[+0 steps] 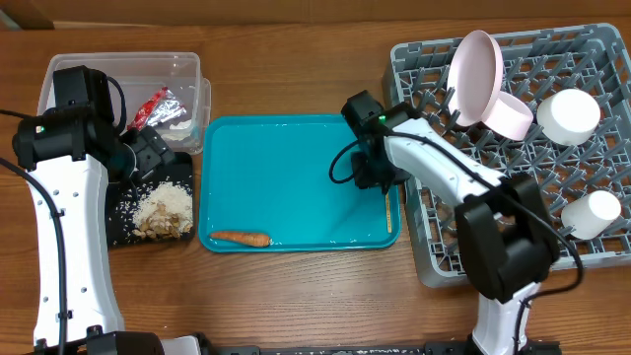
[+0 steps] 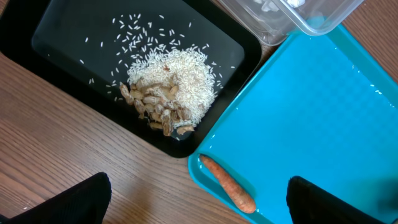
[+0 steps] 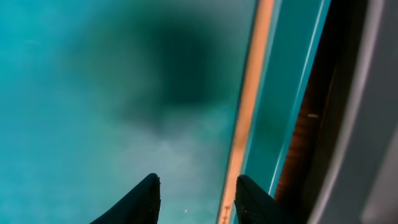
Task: Sort waste into correct bins and load items into the dishwasher
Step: 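Grasp the wooden chopsticks on the teal tray with the right gripper, then carry the chopsticks with the right gripper into the rack's left edge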
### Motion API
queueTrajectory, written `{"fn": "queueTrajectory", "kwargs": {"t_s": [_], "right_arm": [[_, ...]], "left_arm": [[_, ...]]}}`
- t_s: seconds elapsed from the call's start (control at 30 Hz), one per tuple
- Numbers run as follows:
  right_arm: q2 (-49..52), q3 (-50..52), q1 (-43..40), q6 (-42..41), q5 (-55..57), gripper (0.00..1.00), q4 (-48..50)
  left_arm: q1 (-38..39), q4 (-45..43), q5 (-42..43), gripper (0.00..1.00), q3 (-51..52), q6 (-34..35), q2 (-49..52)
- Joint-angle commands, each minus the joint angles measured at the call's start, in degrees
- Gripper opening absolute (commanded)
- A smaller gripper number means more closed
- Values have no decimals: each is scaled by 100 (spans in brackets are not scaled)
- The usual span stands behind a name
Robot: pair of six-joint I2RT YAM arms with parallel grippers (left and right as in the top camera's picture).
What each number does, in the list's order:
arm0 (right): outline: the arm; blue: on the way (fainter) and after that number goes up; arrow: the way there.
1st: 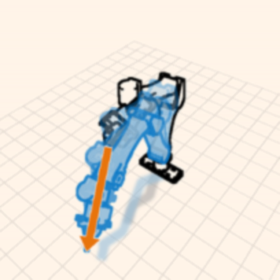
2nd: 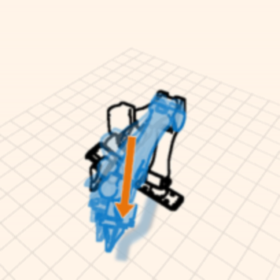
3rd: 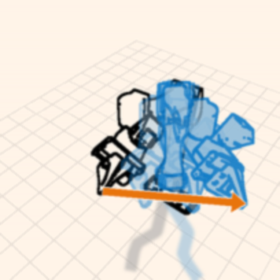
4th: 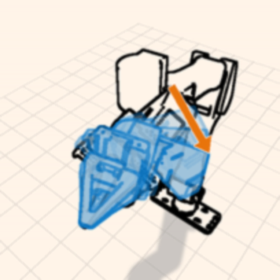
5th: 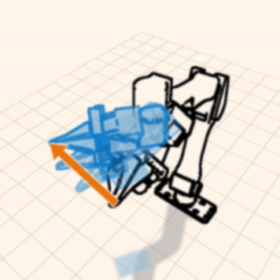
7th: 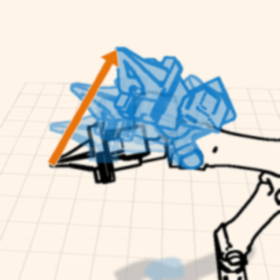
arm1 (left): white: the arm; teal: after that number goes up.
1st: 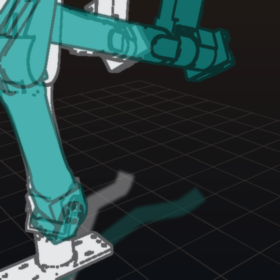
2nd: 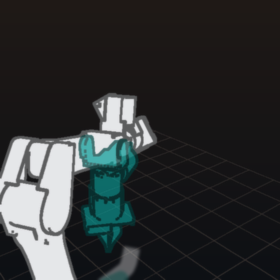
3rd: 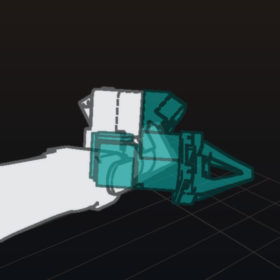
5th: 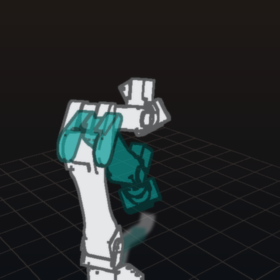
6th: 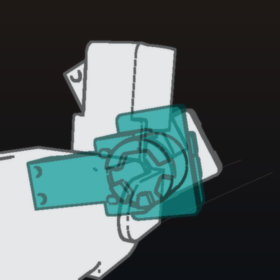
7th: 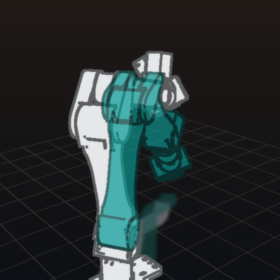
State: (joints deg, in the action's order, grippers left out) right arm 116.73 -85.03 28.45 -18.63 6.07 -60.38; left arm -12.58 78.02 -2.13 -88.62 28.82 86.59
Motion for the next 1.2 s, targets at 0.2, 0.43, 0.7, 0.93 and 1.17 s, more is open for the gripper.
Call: {"fn": "queueTrajectory", "kwargs": {"t_s": [0.2, 0.43, 0.7, 0.93, 1.17], "right_arm": [[363, 120, -7, -267, 291, 41, 4], [363, 424, -7, -264, 83, 41, 157], [363, 433, 0, -264, -293, 16, 184], [330, 417, 0, -264, -509, 4, 203], [-192, -74, -9, -46, -533, 4, -50]], "left_arm": [[-15, -4, 31, 92, -37, 35, 28], [-15, -2, 31, 92, -37, 33, 28], [-15, -2, 35, 92, -37, 33, 28], [-13, 0, 55, 93, -37, 33, 28], [-15, -2, 68, 93, -37, 33, 28]]}}
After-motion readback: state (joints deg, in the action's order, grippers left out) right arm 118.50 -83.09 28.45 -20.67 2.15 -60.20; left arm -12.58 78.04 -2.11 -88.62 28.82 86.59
